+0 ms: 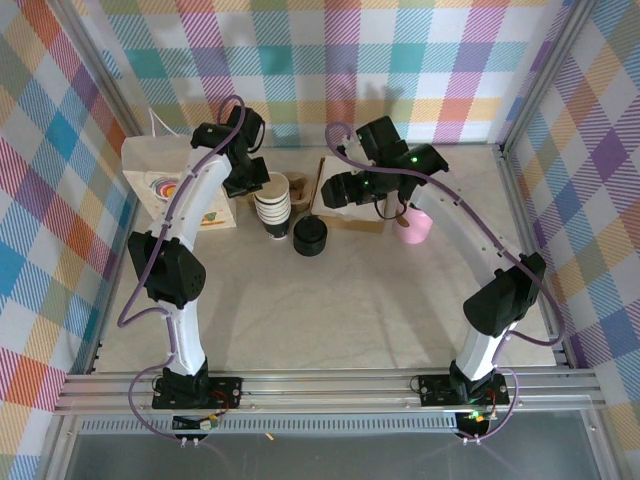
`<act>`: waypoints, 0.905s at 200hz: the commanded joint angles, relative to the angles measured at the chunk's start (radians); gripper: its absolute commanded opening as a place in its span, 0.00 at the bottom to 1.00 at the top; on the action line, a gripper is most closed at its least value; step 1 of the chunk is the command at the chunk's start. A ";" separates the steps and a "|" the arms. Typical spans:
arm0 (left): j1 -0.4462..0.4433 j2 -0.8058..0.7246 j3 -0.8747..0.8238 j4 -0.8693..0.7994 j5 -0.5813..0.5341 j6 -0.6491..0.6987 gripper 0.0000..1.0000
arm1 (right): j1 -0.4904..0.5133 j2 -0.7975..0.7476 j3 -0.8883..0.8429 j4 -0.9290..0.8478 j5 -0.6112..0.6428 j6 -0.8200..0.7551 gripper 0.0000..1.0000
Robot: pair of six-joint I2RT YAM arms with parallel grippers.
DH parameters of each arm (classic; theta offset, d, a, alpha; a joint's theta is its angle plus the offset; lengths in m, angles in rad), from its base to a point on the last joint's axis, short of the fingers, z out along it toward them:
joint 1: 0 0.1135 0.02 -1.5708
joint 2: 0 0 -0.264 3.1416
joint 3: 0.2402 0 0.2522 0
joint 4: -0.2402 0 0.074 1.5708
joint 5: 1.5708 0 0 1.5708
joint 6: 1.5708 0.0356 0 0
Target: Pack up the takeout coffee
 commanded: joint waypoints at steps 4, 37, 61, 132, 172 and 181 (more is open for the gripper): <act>0.014 0.019 0.044 -0.045 0.026 0.008 0.00 | 0.004 0.015 0.037 -0.023 -0.021 0.004 0.69; 0.020 0.019 0.047 -0.037 0.058 0.001 0.00 | 0.004 0.017 0.043 -0.028 -0.028 0.007 0.69; 0.022 0.018 0.060 -0.039 0.069 -0.013 0.00 | 0.004 0.022 0.060 -0.039 -0.029 0.006 0.69; 0.022 -0.006 0.111 -0.055 0.077 -0.025 0.00 | 0.005 0.029 0.108 -0.058 -0.022 0.006 0.69; 0.022 -0.029 0.111 -0.061 0.066 -0.025 0.00 | 0.005 0.025 0.120 -0.061 -0.017 0.007 0.69; 0.022 -0.034 0.111 -0.061 0.066 -0.025 0.00 | 0.004 0.023 0.120 -0.062 -0.016 0.007 0.69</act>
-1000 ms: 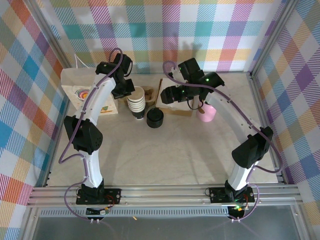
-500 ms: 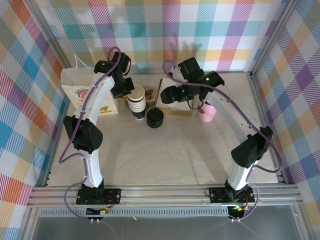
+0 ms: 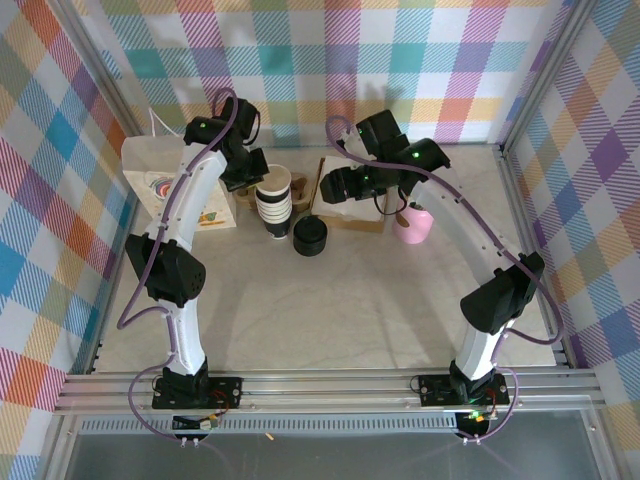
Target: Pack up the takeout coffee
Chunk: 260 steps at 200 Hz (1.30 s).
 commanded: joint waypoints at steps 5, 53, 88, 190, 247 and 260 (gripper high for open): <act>0.010 -0.044 0.025 -0.036 0.008 -0.017 0.00 | 0.005 0.000 0.045 -0.027 -0.004 0.009 0.69; 0.010 -0.070 0.033 -0.039 0.019 -0.022 0.00 | 0.004 -0.015 0.044 -0.026 0.008 0.022 0.69; 0.012 -0.087 0.037 -0.042 0.025 -0.024 0.00 | 0.005 -0.025 0.043 -0.024 0.012 0.040 0.69; 0.016 -0.135 0.129 -0.103 0.008 -0.012 0.00 | 0.004 -0.036 0.073 -0.048 0.052 0.075 0.60; 0.016 -0.209 0.170 -0.160 0.022 0.009 0.00 | 0.004 -0.044 0.097 -0.032 0.072 0.121 0.47; 0.016 -0.239 0.159 -0.172 0.023 0.016 0.00 | 0.005 -0.045 0.100 -0.037 0.065 0.138 0.44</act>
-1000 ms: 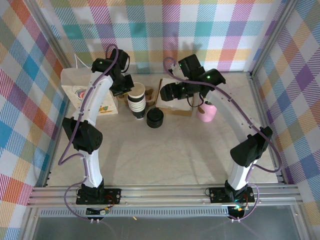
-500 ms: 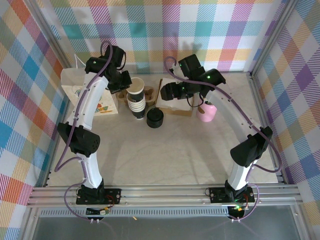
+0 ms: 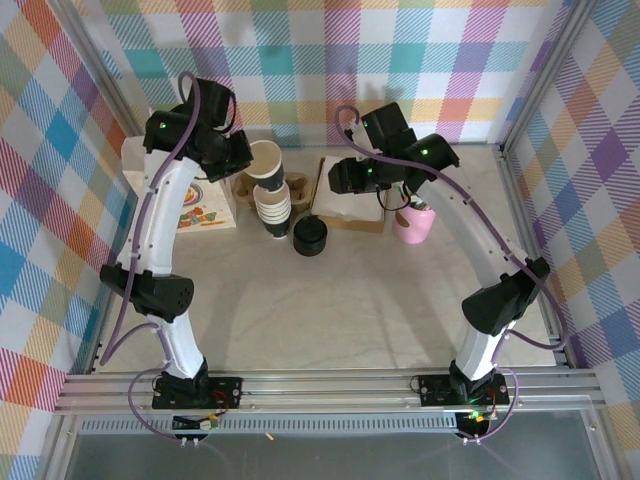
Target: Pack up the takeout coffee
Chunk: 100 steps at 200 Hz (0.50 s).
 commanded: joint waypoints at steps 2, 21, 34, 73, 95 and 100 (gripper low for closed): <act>0.014 -0.080 0.014 -0.065 0.009 0.028 0.00 | 0.004 -0.033 0.031 -0.006 -0.002 0.039 0.44; 0.012 -0.124 -0.015 -0.078 0.038 0.042 0.00 | 0.005 -0.042 0.028 -0.021 -0.010 0.044 0.40; 0.007 -0.148 -0.038 -0.094 0.063 0.048 0.00 | 0.004 -0.048 0.026 -0.036 -0.003 0.037 0.37; -0.068 -0.241 -0.186 -0.119 0.059 0.069 0.00 | 0.004 -0.072 0.007 -0.067 0.020 -0.015 0.29; -0.132 -0.291 -0.286 -0.102 0.063 0.066 0.00 | 0.005 -0.076 0.000 -0.085 0.043 -0.041 0.30; -0.148 -0.302 -0.310 -0.093 0.067 0.070 0.00 | 0.005 -0.077 -0.002 -0.087 0.048 -0.051 0.31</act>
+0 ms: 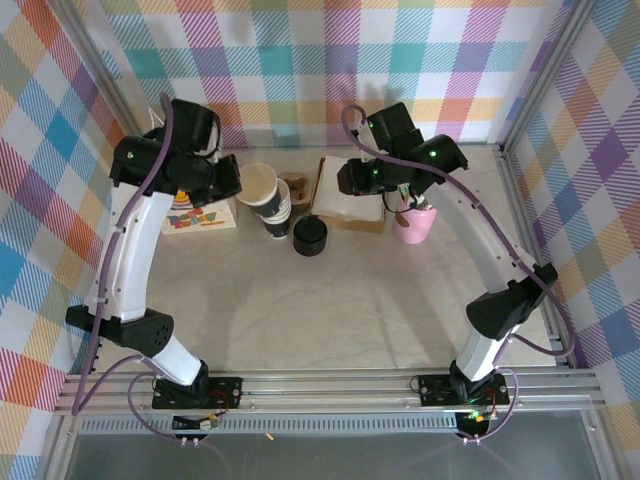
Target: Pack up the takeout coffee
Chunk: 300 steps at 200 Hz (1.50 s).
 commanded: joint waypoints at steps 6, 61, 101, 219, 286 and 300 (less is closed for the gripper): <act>-0.080 -0.063 -0.123 -0.002 0.040 0.026 0.00 | 0.004 -0.033 -0.009 -0.038 0.037 -0.060 0.31; -0.200 -0.187 -0.383 0.106 0.087 0.044 0.00 | 0.003 -0.022 -0.036 -0.018 0.042 -0.118 0.30; -0.345 -0.235 -0.614 0.243 0.000 0.011 0.00 | 0.002 -0.053 -0.095 -0.013 0.035 -0.156 0.33; -0.447 -0.229 -1.033 0.705 -0.084 -0.099 0.00 | 0.002 -0.152 -0.288 0.012 0.023 -0.044 0.38; -0.443 -0.203 -1.092 0.682 -0.041 -0.080 0.00 | 0.003 -0.123 -0.291 0.020 0.032 0.045 0.41; -0.443 -0.206 -1.098 0.681 -0.036 -0.080 0.00 | 0.003 -0.123 -0.298 0.021 0.033 0.052 0.41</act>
